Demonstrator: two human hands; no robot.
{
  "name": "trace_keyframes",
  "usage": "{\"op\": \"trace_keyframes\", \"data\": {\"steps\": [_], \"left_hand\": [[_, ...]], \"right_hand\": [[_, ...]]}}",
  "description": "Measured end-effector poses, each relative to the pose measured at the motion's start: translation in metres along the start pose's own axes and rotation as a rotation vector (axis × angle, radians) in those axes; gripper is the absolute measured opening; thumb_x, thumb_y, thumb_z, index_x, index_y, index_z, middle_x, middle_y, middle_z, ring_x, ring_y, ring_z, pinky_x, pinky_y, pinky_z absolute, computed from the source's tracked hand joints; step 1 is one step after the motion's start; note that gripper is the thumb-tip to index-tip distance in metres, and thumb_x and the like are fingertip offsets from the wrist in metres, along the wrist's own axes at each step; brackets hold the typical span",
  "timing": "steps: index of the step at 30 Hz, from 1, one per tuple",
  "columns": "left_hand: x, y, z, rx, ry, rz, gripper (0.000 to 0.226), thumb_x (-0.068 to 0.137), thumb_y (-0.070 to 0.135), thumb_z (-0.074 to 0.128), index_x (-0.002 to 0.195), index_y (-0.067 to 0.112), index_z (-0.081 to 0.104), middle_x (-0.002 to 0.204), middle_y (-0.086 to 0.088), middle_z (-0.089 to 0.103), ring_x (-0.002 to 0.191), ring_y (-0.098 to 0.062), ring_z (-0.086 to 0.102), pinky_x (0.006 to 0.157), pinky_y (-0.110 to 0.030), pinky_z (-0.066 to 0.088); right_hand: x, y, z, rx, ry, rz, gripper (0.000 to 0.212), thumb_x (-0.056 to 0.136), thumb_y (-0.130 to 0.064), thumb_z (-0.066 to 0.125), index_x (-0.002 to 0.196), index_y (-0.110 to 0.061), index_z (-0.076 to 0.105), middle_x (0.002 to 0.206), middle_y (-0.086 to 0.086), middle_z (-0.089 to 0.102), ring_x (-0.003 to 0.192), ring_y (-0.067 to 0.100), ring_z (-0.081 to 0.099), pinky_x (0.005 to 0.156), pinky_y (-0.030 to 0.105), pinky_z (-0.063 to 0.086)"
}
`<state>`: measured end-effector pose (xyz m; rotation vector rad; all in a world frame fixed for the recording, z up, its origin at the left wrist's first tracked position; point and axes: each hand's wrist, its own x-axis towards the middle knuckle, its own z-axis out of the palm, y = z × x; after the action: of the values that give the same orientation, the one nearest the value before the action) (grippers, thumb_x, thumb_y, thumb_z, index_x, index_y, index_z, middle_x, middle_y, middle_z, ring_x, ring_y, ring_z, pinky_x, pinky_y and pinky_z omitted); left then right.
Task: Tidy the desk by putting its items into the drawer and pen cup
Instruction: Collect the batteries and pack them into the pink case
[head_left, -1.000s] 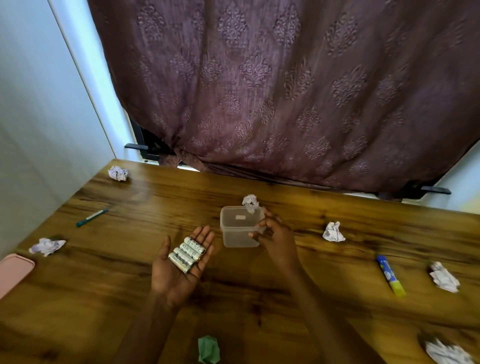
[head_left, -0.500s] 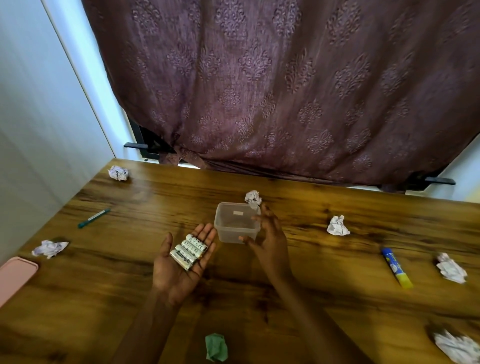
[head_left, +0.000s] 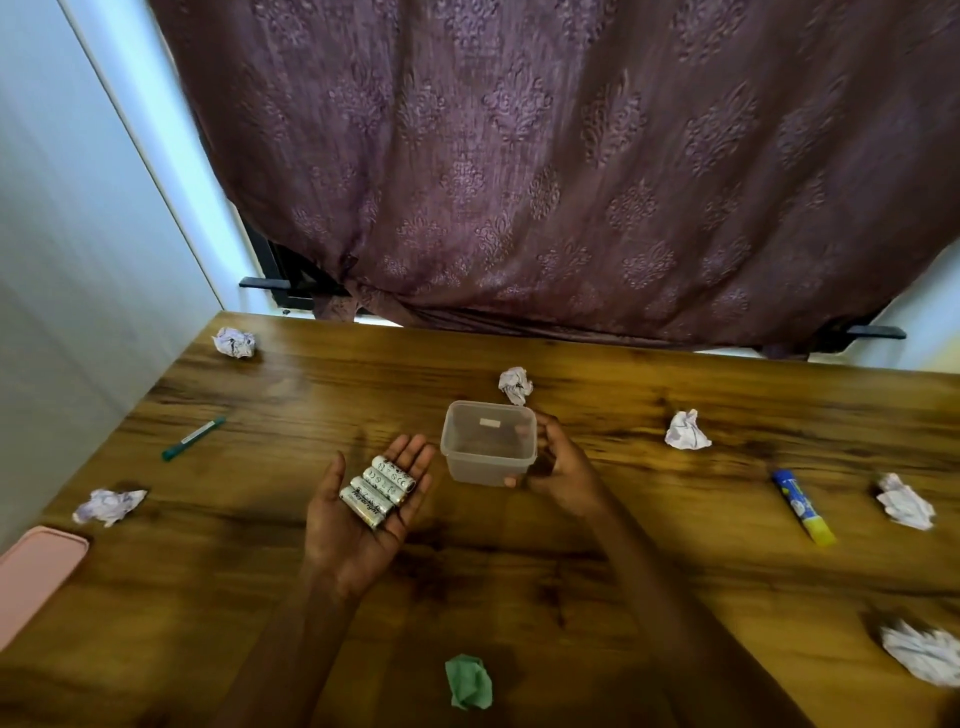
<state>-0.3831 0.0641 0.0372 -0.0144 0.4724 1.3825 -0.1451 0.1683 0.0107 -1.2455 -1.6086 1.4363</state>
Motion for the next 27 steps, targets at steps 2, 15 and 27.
{"op": "trace_keyframes", "data": {"steps": [2,15,27], "left_hand": [[0.001,0.004,0.002,0.013,0.014,0.011,0.069,0.092,0.053,0.033,0.132,-0.001,0.048,0.137,-0.020,0.051,0.122,-0.032,0.054,0.086,-0.044,0.055],[-0.010,0.000,0.025,0.059,-0.009,-0.143,0.074,0.090,0.058,0.038,0.122,-0.006,0.057,0.132,-0.023,0.054,0.115,-0.033,0.059,0.084,-0.047,0.055],[-0.006,0.006,0.028,0.183,0.021,-0.226,0.076,0.089,0.061,0.037,0.103,-0.006,0.070,0.117,-0.022,0.065,0.103,-0.033,0.066,0.079,-0.037,0.054]], "right_hand": [[-0.008,0.003,0.003,-0.018,0.010,0.018,0.089,0.060,-0.006,0.085,0.130,-0.038,0.040,0.133,-0.004,0.051,0.127,0.017,0.046,0.091,0.041,0.054],[-0.058,-0.125,0.030,-0.641,-0.123,-0.543,0.057,0.077,-0.043,0.070,0.130,-0.032,0.053,0.134,-0.009,0.051,0.130,0.005,0.036,0.108,0.023,0.030],[-0.011,-0.135,0.060,-1.102,-0.469,-0.522,0.061,0.074,-0.033,0.076,0.131,-0.027,0.053,0.126,-0.006,0.055,0.127,0.012,0.038,0.114,0.040,0.012]]}}
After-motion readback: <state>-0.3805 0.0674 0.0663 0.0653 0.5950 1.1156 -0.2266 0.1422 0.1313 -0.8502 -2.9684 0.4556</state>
